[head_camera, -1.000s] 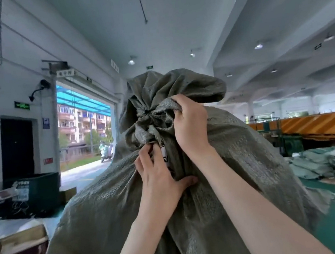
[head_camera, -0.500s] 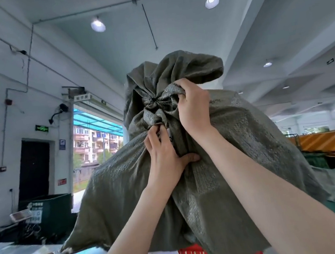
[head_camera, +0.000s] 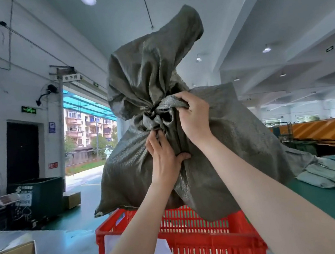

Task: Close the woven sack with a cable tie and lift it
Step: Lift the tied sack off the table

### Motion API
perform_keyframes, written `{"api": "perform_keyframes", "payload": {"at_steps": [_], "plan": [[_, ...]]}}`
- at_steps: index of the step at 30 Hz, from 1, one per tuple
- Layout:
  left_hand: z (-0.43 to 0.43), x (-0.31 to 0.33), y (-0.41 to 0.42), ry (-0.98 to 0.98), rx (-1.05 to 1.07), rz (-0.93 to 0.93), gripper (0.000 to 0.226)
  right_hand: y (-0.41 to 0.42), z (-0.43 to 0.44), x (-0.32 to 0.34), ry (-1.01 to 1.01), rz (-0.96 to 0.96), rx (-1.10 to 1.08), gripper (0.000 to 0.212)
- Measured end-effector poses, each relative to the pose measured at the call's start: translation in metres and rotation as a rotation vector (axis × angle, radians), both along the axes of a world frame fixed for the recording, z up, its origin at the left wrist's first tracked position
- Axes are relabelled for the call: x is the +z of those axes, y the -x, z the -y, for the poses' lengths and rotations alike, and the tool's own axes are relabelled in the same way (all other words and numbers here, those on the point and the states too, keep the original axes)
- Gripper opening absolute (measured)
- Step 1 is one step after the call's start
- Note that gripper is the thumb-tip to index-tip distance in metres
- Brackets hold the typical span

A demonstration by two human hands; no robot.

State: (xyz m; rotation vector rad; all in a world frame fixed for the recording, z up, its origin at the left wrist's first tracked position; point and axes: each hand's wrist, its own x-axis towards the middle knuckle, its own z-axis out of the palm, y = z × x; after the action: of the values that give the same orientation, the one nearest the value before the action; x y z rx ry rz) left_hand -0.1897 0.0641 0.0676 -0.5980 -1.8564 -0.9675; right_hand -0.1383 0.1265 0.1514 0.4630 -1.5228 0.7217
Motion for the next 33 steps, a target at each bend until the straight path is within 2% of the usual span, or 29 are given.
{"api": "perform_keyframes", "payload": {"at_steps": [4,7,11,14,18,20,22,24,27,30,33], "plan": [[-0.008,-0.039,0.029,0.056,0.048,0.027,0.102,0.035,-0.013,-0.035,0.077,0.172,0.045,0.033],[-0.008,-0.062,0.052,0.125,0.169,-0.07,0.107,0.057,-0.022,-0.053,0.138,0.269,0.045,0.029],[-0.001,-0.08,0.068,0.133,0.287,-0.129,0.107,0.079,-0.017,-0.063,0.037,0.383,0.006,0.026],[0.008,-0.09,0.078,0.197,0.319,-0.088,0.105,0.1,-0.015,-0.07,0.055,0.441,0.002,0.024],[0.015,-0.091,0.089,0.261,0.282,0.051,0.095,0.116,-0.012,-0.078,0.06,0.491,-0.026,0.024],[0.018,-0.09,0.093,0.306,0.244,0.151,0.087,0.122,-0.009,-0.079,-0.018,0.544,-0.06,0.018],[0.022,-0.089,0.093,0.32,0.212,0.184,0.079,0.13,-0.008,-0.08,-0.115,0.621,-0.185,0.013],[0.023,-0.095,0.097,0.393,0.206,0.144,0.072,0.136,-0.012,-0.084,-0.145,0.701,-0.292,0.017],[0.018,-0.103,0.103,0.448,0.248,0.002,0.065,0.134,-0.03,-0.1,-0.151,0.842,-0.318,0.016],[0.011,-0.124,0.114,0.624,0.107,0.284,0.052,0.131,-0.054,-0.131,-0.148,1.051,-0.354,0.031],[0.006,-0.151,0.125,0.795,0.041,0.485,0.039,0.13,-0.073,-0.176,-0.347,1.337,-0.528,0.036]]}}
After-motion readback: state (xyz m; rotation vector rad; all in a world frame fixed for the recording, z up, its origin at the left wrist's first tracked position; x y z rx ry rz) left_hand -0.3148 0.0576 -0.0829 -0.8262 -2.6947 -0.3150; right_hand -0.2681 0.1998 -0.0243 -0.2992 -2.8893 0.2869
